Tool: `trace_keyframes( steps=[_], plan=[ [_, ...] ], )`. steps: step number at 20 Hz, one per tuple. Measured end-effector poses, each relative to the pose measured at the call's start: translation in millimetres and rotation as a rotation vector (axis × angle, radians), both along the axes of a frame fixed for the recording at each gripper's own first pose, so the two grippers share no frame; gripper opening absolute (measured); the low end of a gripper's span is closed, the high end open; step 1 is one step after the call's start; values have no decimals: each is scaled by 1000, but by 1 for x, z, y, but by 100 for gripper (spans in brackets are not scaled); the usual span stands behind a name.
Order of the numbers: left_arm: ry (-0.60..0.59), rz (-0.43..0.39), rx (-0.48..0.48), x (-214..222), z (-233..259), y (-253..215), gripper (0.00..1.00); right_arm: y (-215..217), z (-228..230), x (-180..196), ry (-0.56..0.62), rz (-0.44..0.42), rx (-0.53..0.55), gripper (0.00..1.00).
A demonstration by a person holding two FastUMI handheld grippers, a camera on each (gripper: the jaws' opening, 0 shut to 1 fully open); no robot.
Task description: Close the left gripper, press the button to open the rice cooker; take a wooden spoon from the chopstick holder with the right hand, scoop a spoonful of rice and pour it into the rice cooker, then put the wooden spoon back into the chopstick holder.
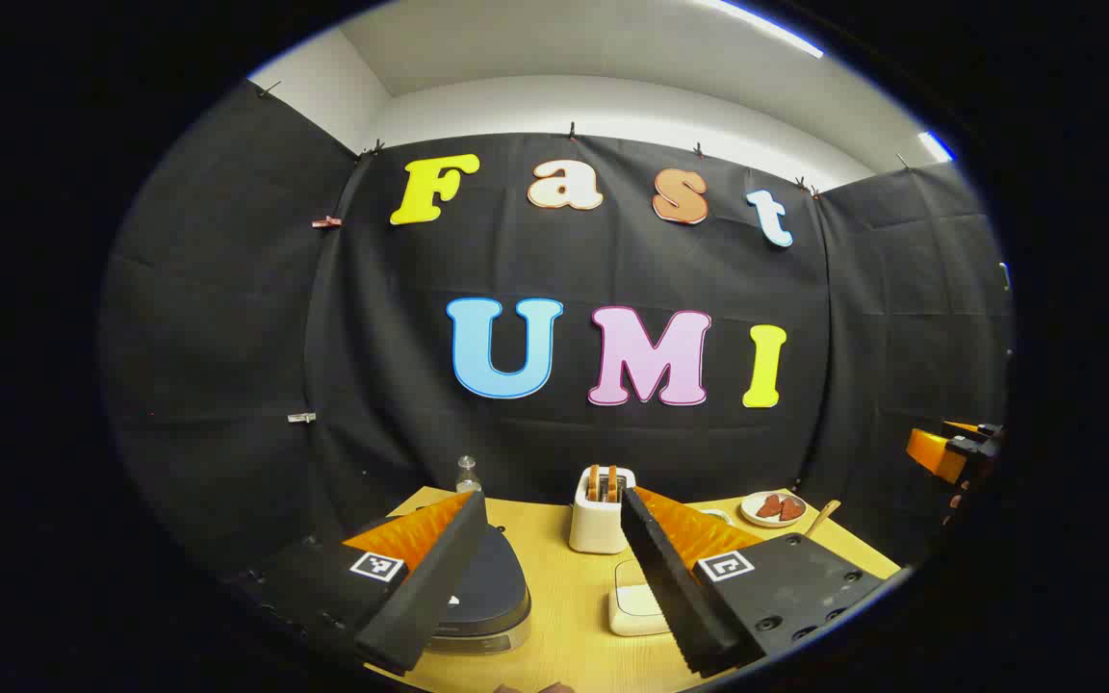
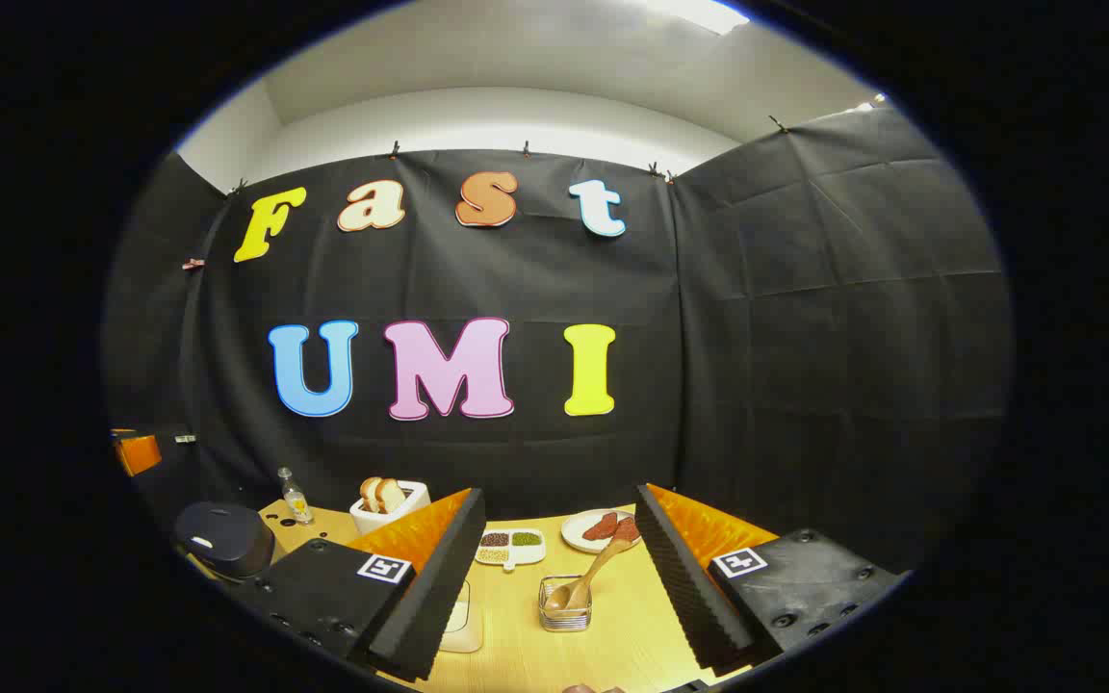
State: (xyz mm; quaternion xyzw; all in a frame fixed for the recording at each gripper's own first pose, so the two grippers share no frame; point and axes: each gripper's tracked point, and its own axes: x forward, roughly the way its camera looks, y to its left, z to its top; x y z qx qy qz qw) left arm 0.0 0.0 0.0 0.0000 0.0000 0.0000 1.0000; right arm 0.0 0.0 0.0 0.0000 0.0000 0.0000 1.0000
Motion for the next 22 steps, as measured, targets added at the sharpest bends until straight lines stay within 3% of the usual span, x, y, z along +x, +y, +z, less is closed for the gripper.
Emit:
trace_keyframes(
  steps=[4, 11, 19, 22],
  plan=[
    [7, -11, -14, 7, -4, -1, 95, 16, -5, 4, 23, 37, 11, 98],
    [-2, 47, -52, 14, -5, 15, 95, 24, -8, 13, 34, 62, 3, 98],
    [-54, 94, 45, 10, 12, 20, 95, 36, -13, 13, 31, 103, -8, 98],
    [-41, 77, 33, 9, 11, 14, 95, 37, -16, 14, 26, 112, -51, 98]
  ],
)
